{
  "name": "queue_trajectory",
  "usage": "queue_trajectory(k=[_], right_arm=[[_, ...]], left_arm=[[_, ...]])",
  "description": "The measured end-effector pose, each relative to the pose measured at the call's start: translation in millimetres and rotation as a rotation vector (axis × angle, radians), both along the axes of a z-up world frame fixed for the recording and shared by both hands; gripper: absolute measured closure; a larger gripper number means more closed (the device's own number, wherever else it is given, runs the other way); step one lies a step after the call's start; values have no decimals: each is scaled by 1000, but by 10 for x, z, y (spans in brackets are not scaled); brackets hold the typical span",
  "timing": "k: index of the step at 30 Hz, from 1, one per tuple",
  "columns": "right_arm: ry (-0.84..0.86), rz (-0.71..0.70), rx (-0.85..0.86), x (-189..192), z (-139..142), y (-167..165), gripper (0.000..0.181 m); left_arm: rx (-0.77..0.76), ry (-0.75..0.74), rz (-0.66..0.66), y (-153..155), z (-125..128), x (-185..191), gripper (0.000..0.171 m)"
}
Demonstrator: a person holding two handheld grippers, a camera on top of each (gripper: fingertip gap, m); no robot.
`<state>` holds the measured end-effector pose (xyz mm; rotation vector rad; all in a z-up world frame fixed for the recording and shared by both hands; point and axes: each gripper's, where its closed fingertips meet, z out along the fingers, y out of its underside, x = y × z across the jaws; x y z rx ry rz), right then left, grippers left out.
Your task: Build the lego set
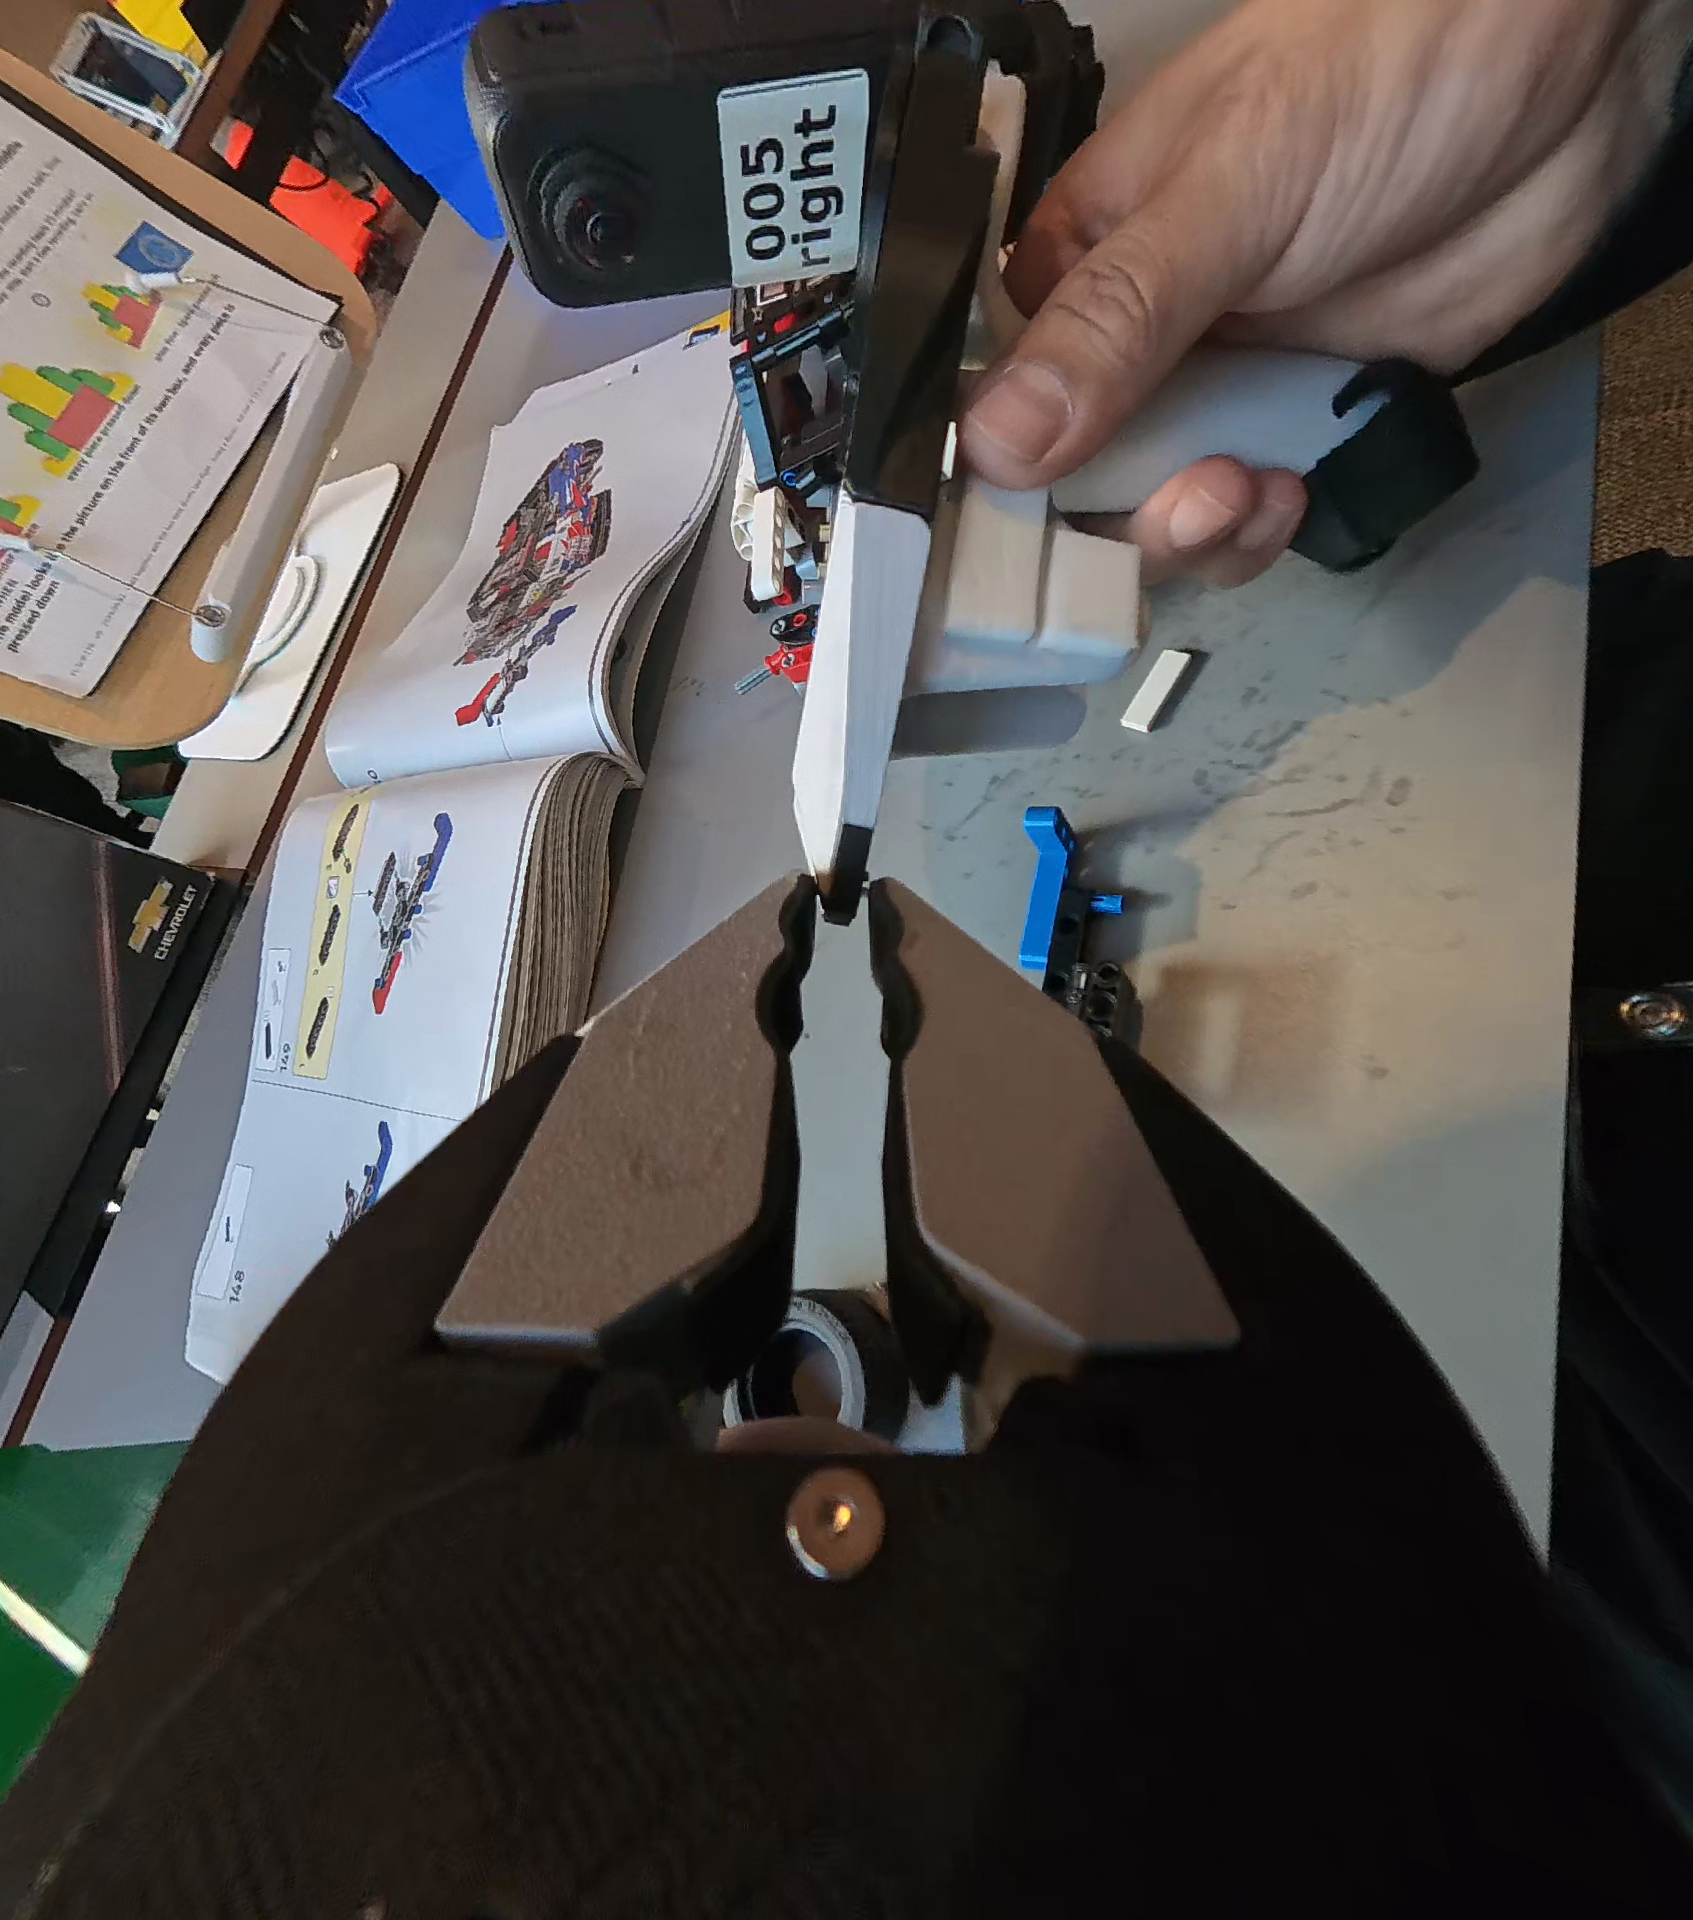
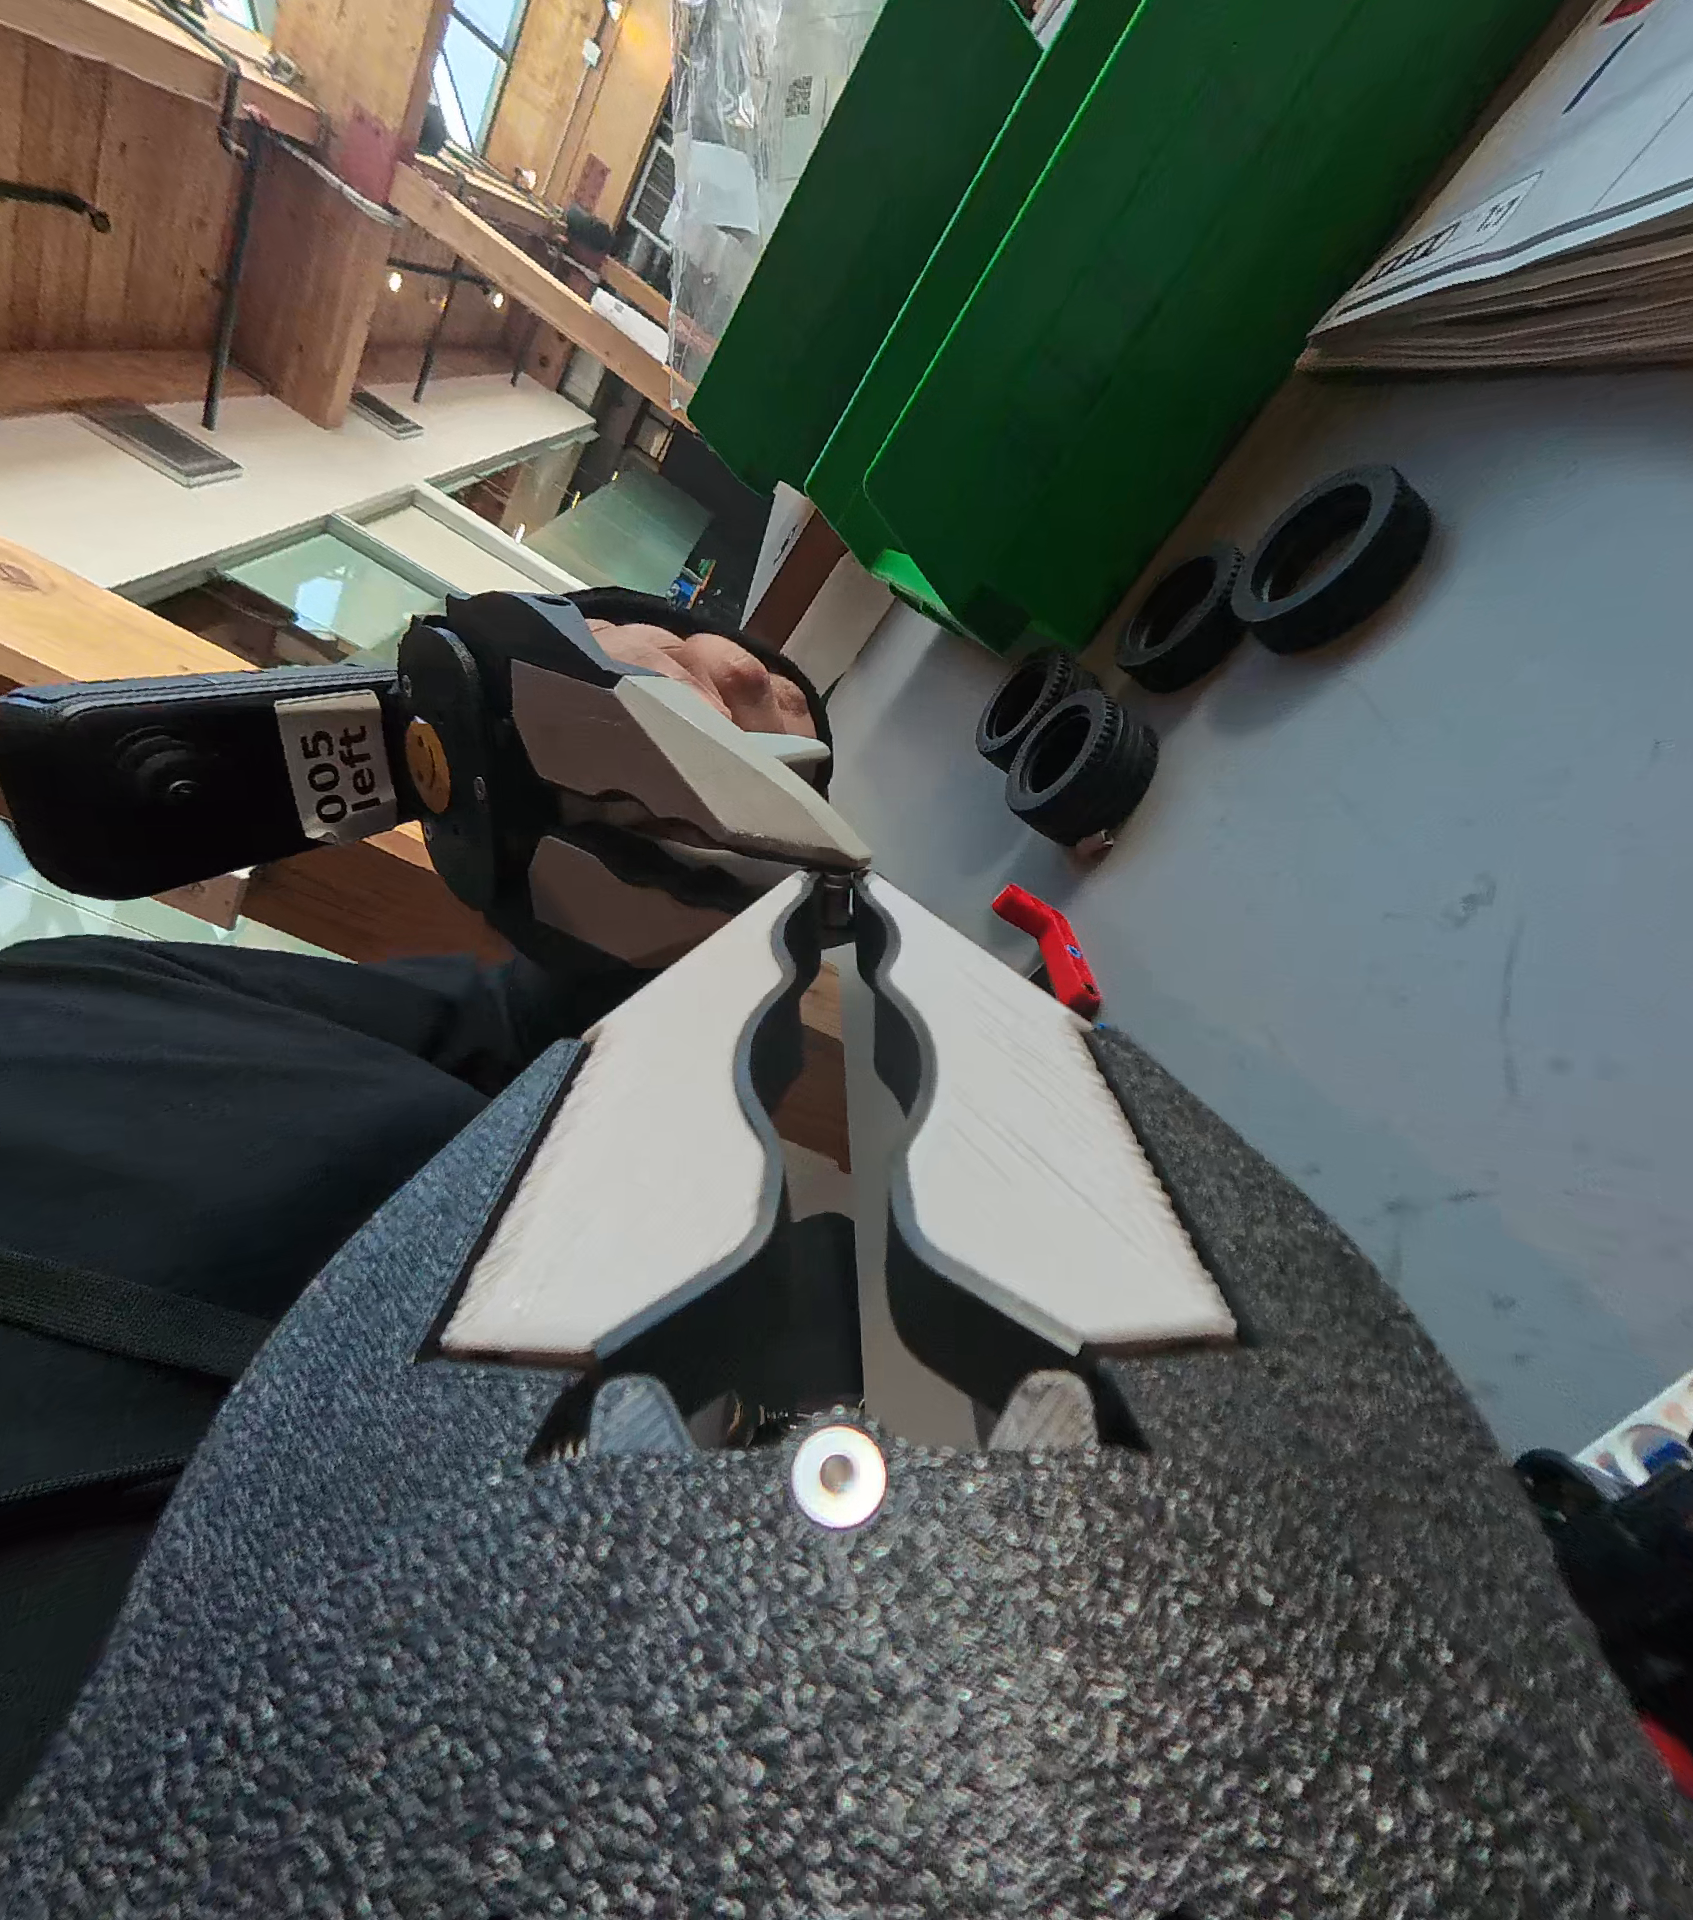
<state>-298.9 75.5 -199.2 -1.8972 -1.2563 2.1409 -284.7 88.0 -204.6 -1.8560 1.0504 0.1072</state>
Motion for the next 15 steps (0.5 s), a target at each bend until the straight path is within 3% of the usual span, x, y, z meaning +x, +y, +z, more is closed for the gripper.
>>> queue_trajectory(k=[10,12,15], right_arm=[[25,-1,-69,-3,66,3,177],[58,-15,-109,3,139,38,176],[166,-39,-202,41,357,112,177]], left_arm=[[2,-43,14,-6,55,-35,164],[-5,-67,67,2,57,-106,152],[-84,-205,245,-23,39,-269,150]])
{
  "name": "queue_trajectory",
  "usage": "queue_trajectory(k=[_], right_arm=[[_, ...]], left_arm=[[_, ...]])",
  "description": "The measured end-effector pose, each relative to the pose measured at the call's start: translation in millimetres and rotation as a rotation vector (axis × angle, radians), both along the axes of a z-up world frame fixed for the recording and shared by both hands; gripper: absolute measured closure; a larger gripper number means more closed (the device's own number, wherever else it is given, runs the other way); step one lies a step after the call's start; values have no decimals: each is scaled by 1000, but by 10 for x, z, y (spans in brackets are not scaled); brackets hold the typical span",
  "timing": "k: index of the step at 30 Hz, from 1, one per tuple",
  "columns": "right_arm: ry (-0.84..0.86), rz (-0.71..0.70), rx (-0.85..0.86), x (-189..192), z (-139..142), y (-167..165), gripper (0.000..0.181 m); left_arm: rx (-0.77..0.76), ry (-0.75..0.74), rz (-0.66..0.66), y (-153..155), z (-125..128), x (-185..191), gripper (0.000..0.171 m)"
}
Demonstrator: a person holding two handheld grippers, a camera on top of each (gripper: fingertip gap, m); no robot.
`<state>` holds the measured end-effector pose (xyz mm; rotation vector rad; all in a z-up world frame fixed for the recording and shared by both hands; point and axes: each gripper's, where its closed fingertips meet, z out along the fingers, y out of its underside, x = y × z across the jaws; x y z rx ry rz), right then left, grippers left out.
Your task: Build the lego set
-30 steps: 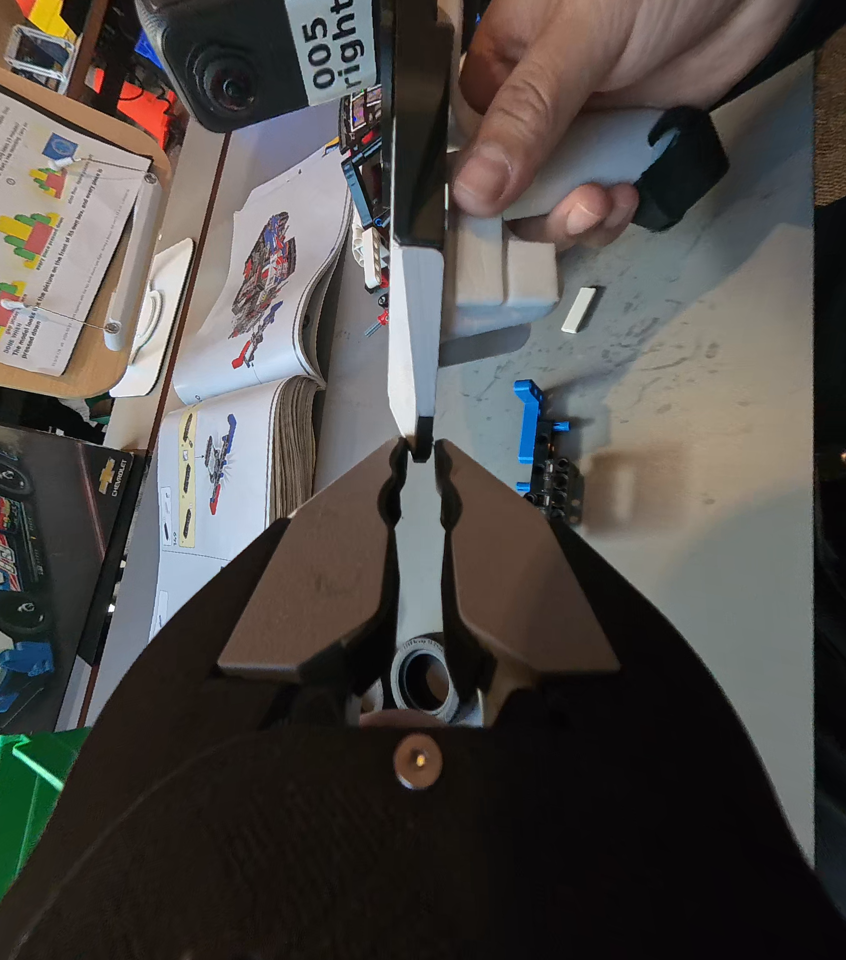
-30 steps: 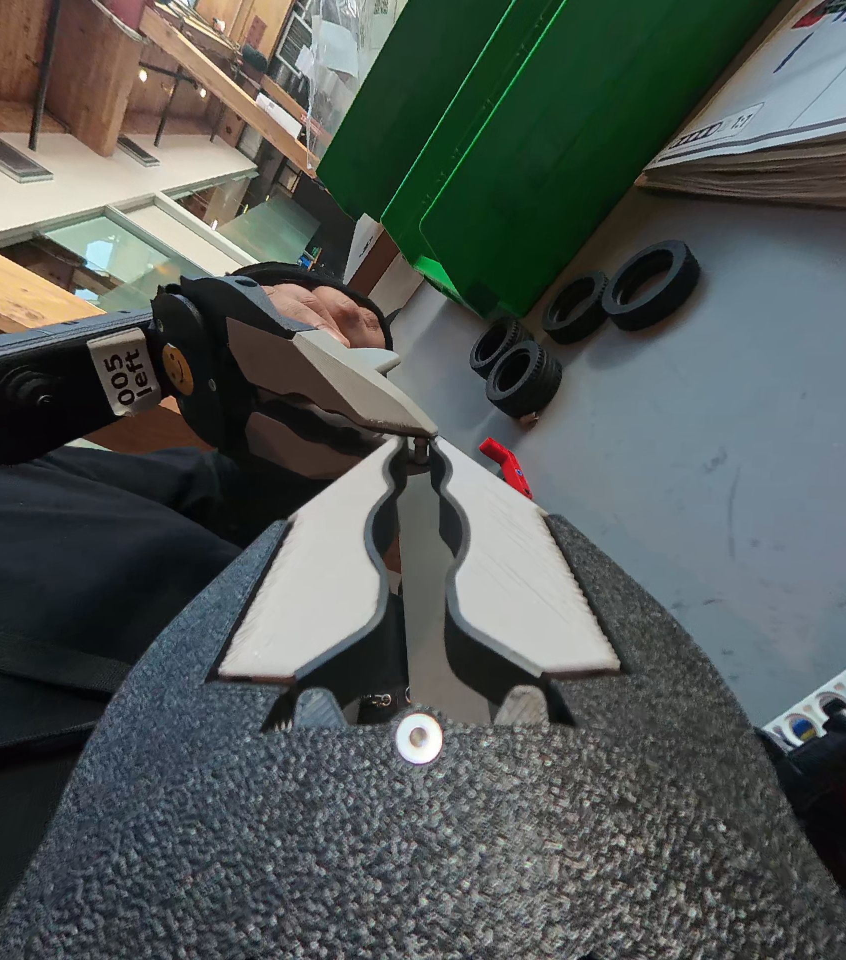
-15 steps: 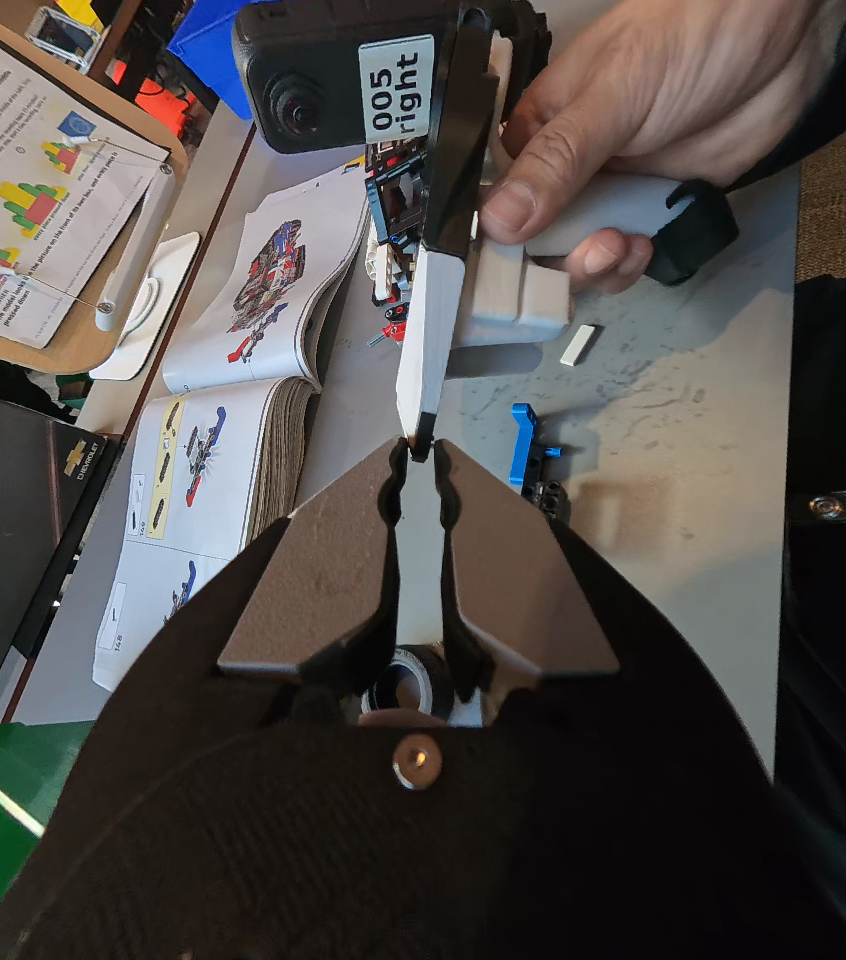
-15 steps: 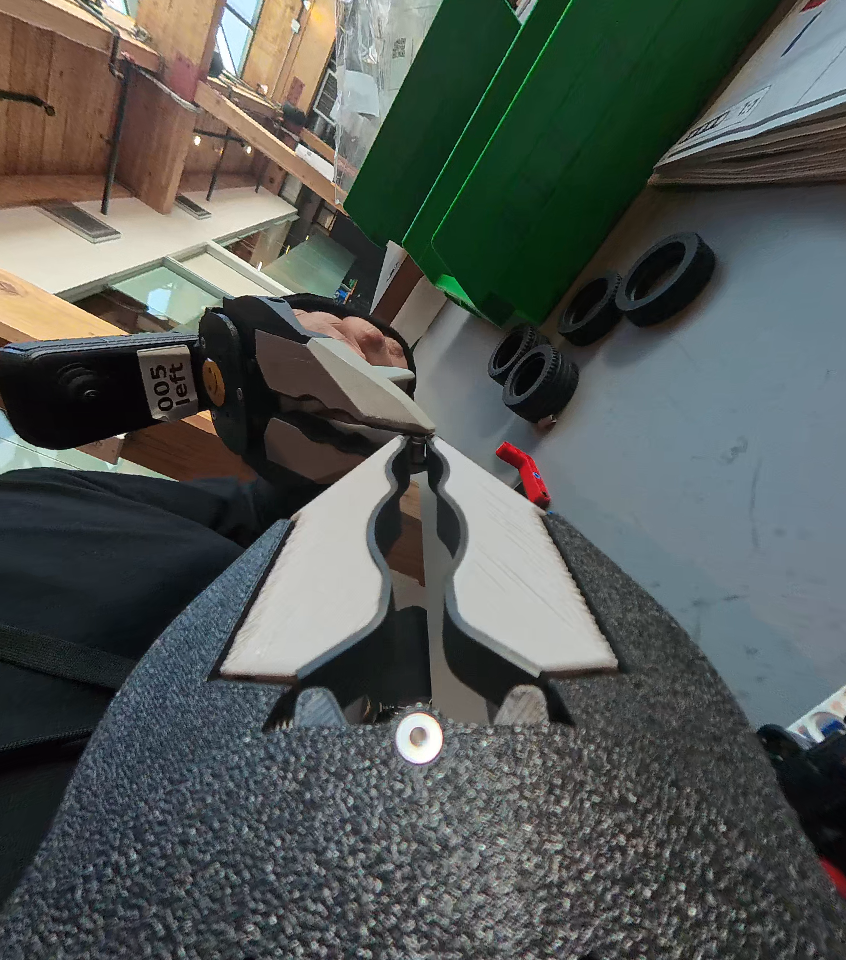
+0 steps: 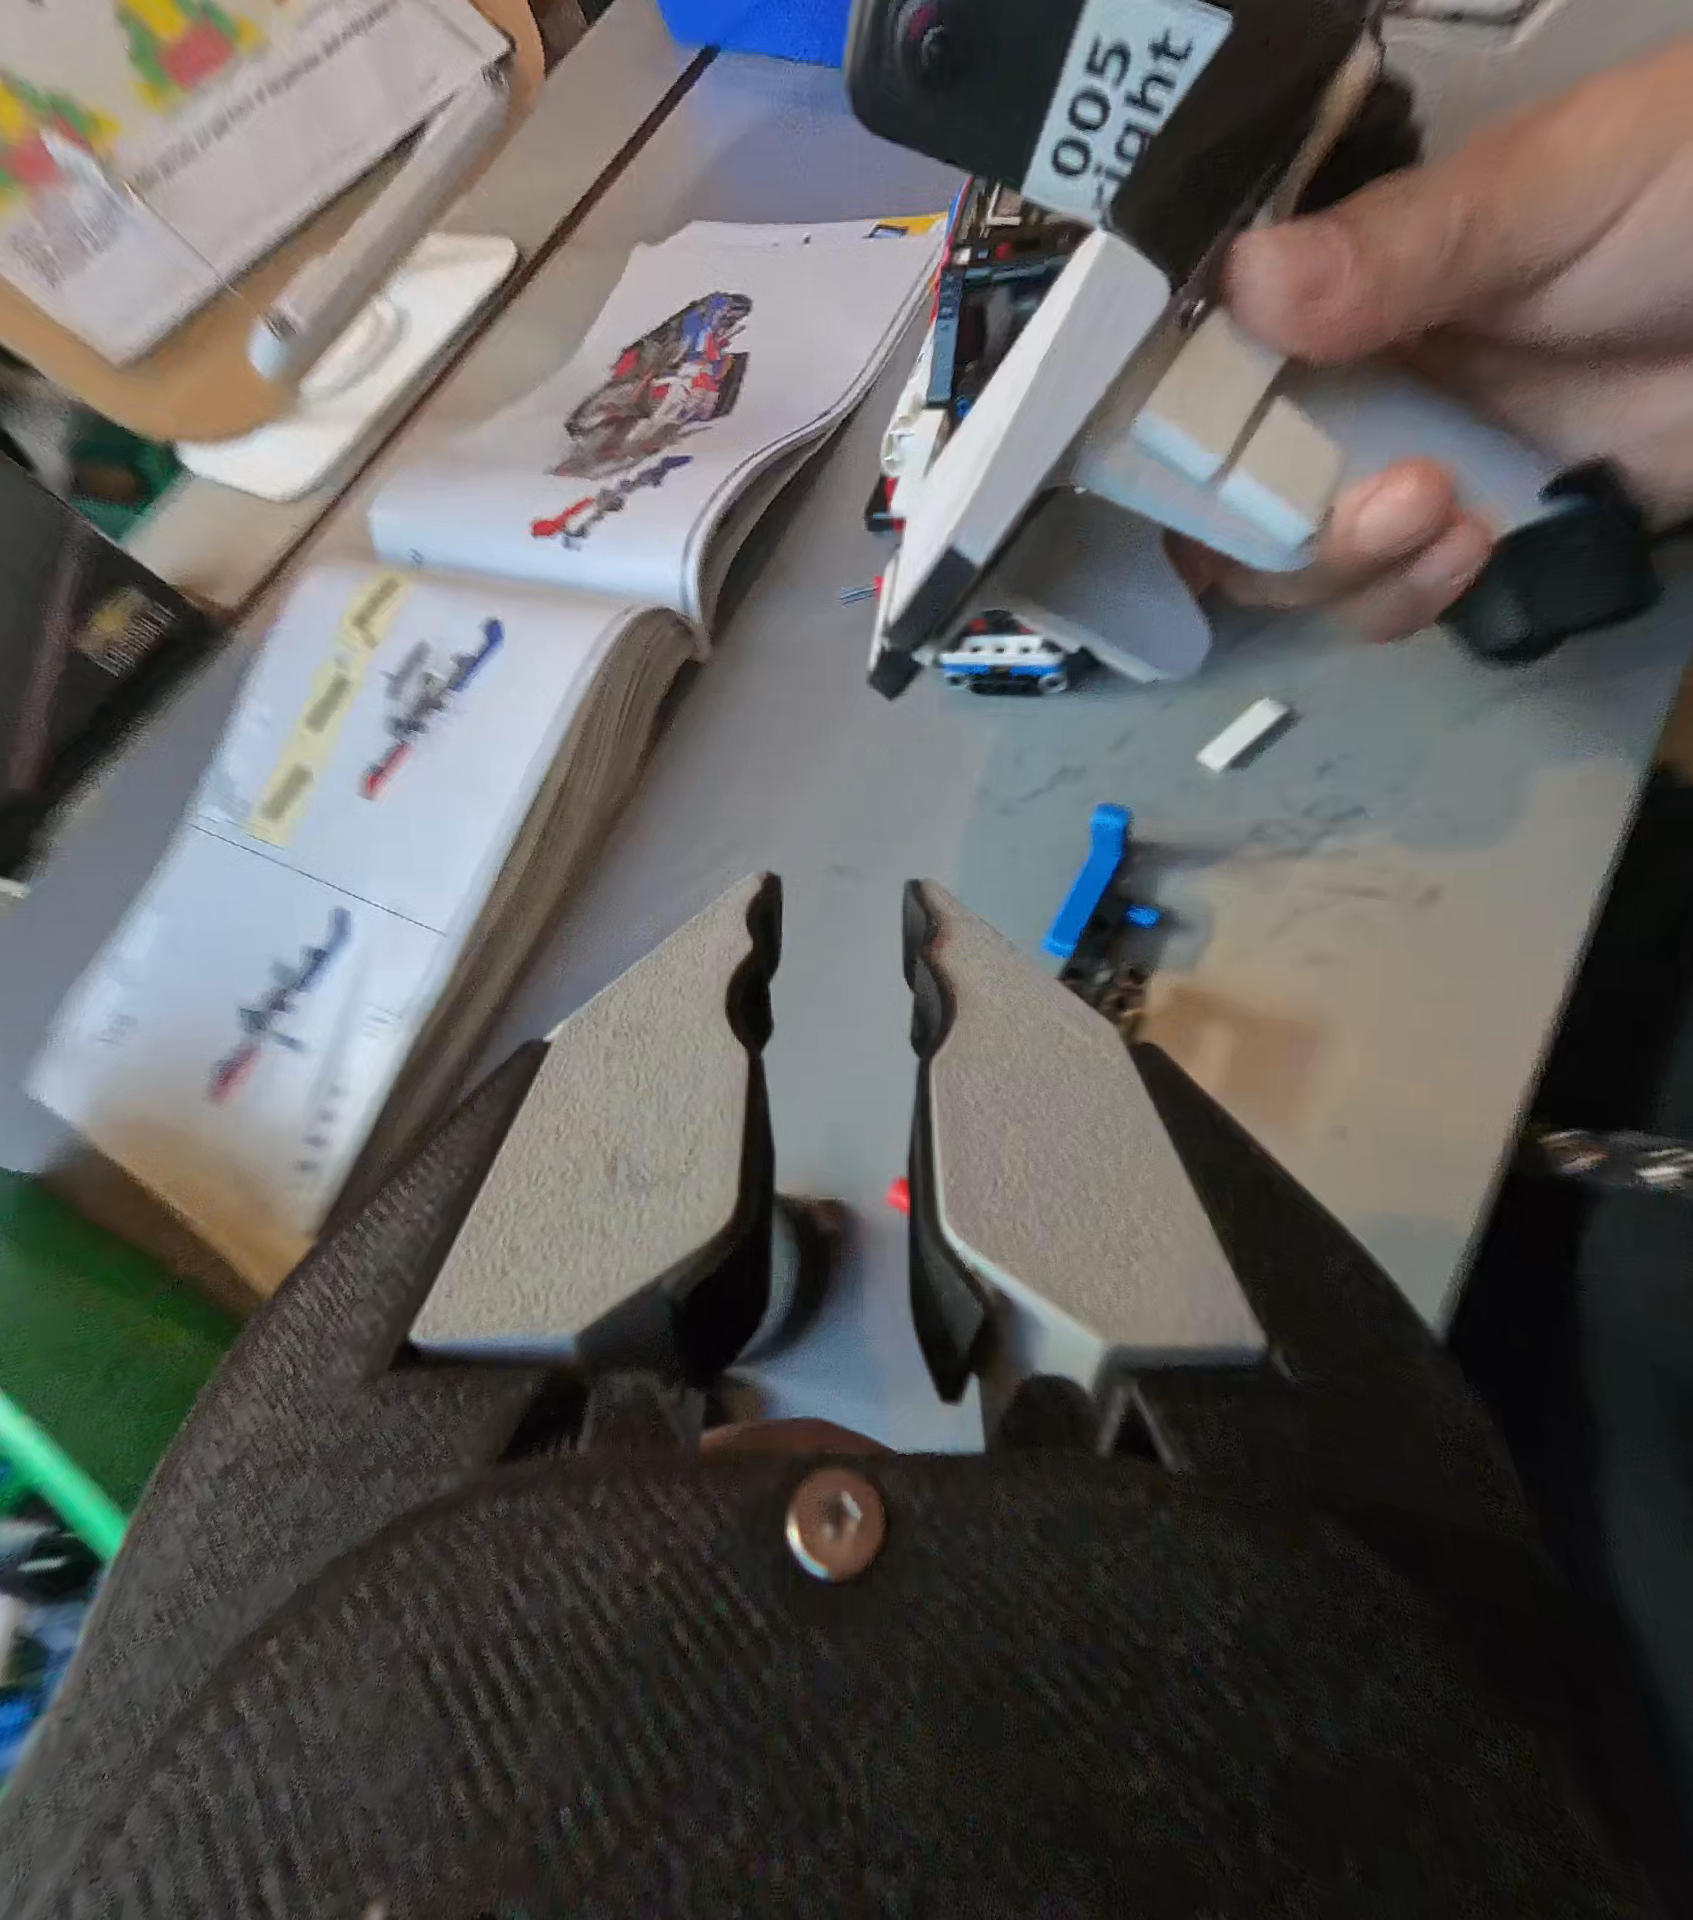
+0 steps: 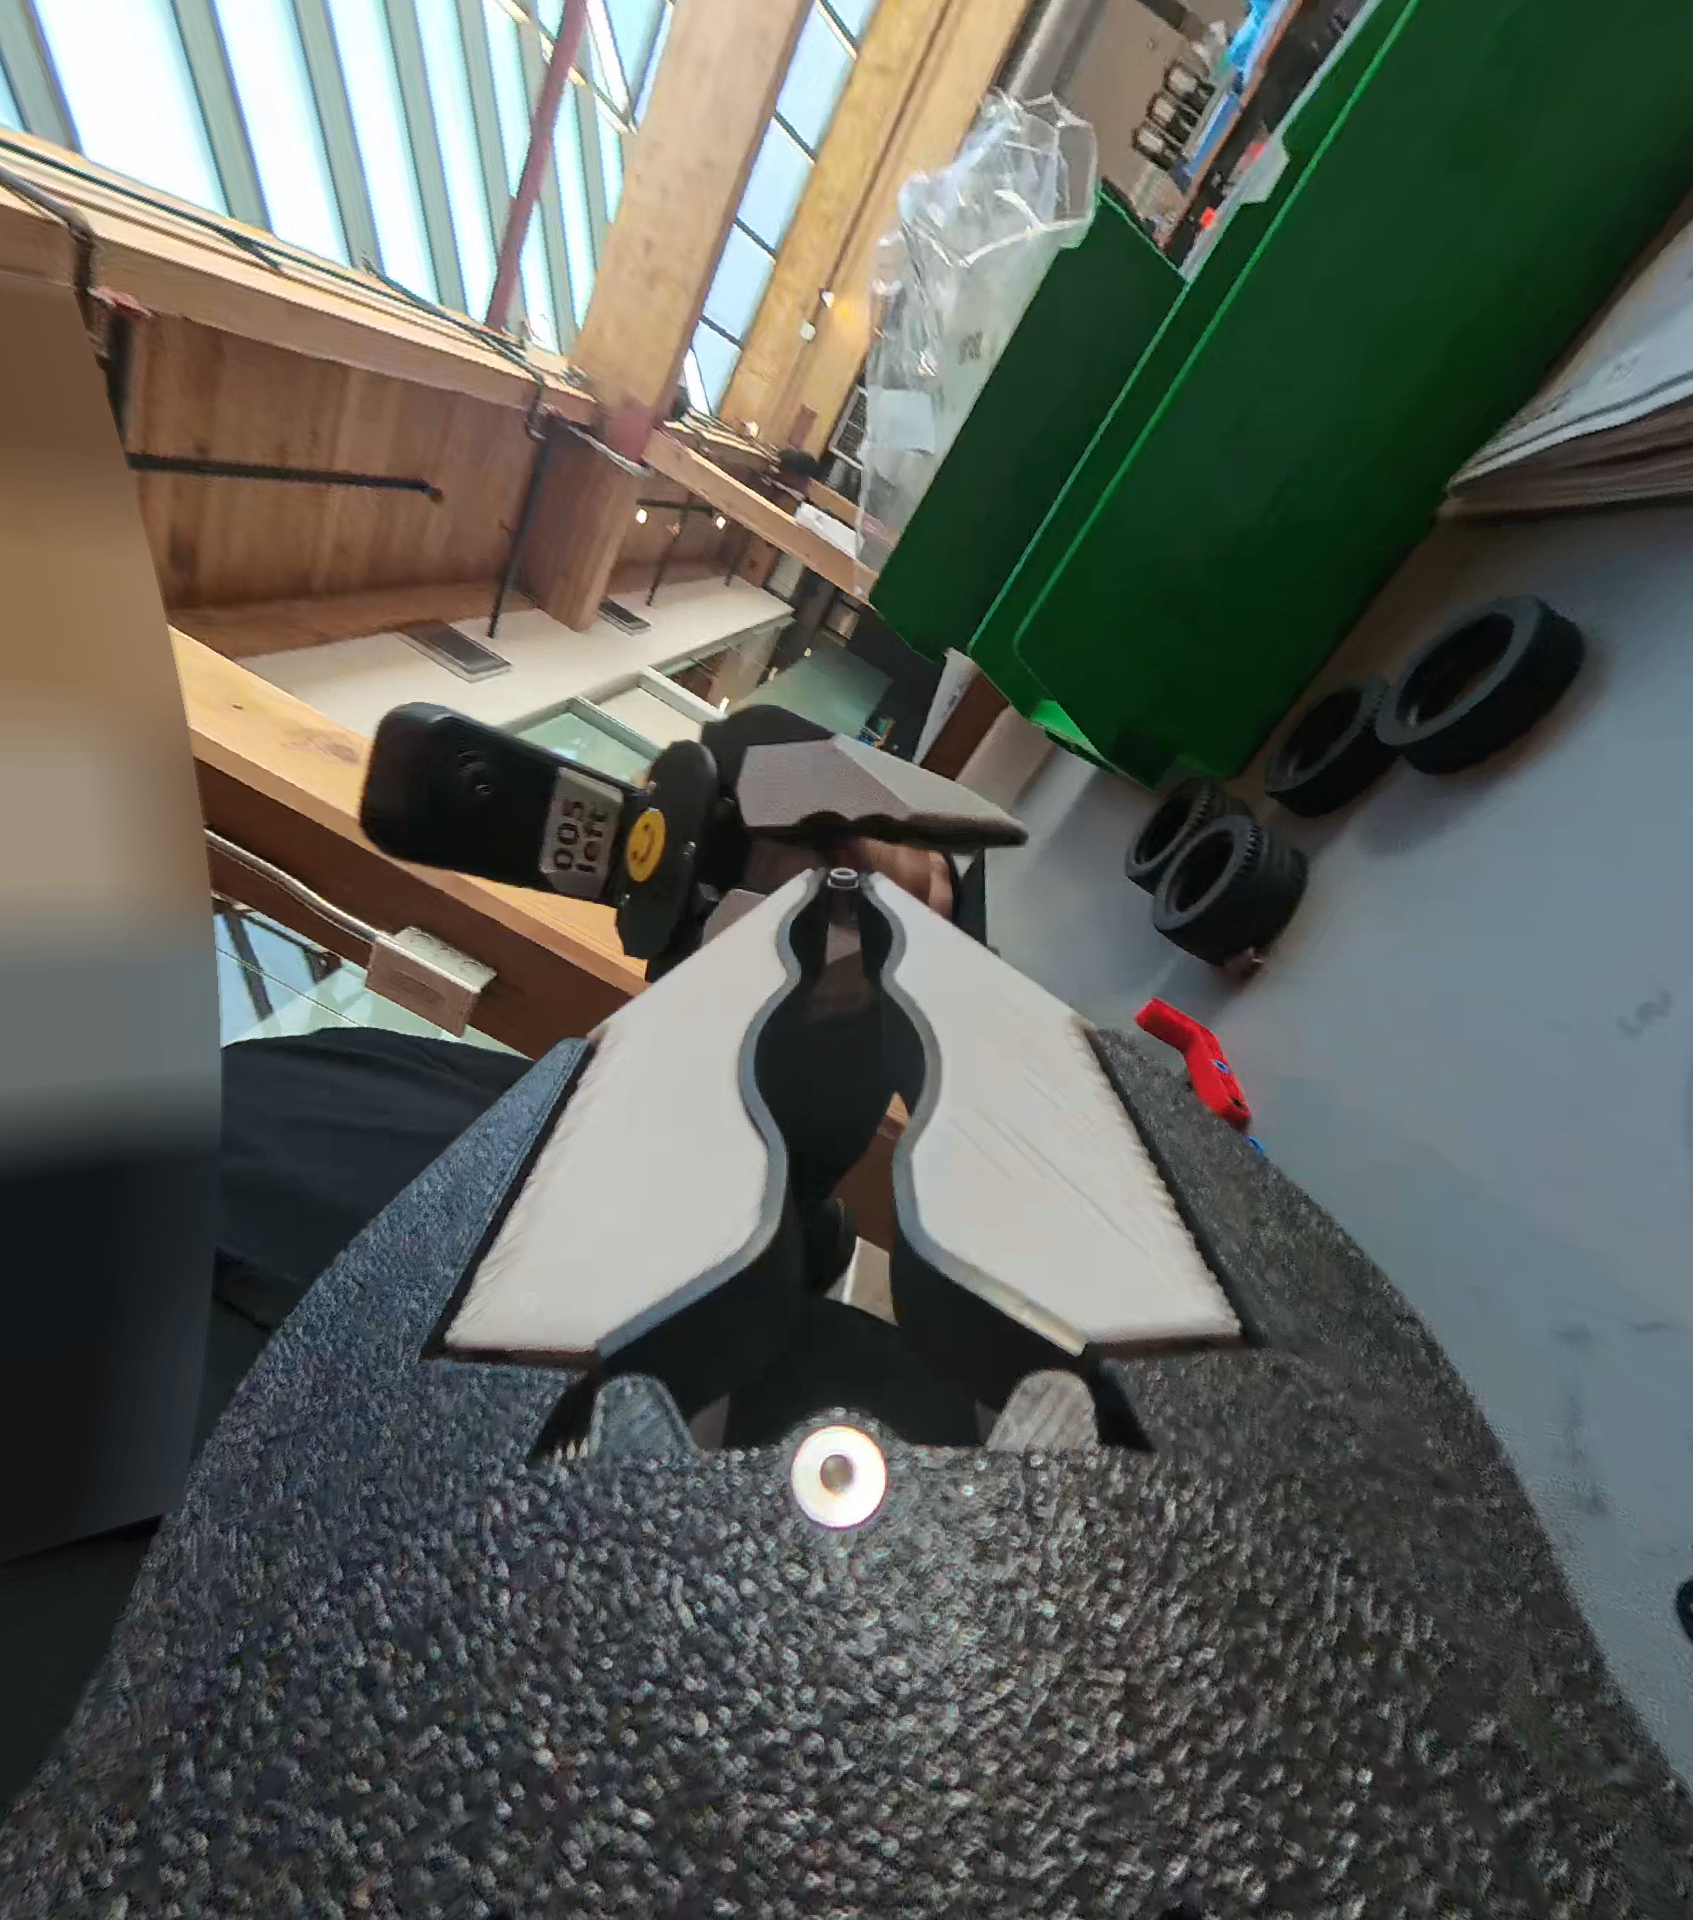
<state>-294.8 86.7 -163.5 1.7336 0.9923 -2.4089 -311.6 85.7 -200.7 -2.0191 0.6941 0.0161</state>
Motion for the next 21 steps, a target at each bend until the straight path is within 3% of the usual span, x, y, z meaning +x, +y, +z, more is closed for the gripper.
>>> queue_trajectory(k=[3,7,11,16,21], right_arm=[[63,-15,-3,22,92,8,177],[133,11,-27,18,217,-71,176],[176,10,5,33,278,-127,177],[210,-7,104,63,313,-169,177],[225,-13,142,54,324,-203,177]], left_arm=[[-78,-391,-32,-127,56,295,161],[-162,-740,-49,-123,132,376,158],[-141,-1098,-149,-170,485,379,166],[-166,-1243,-177,-178,577,366,164],[-172,-1278,-178,-162,591,384,163]])
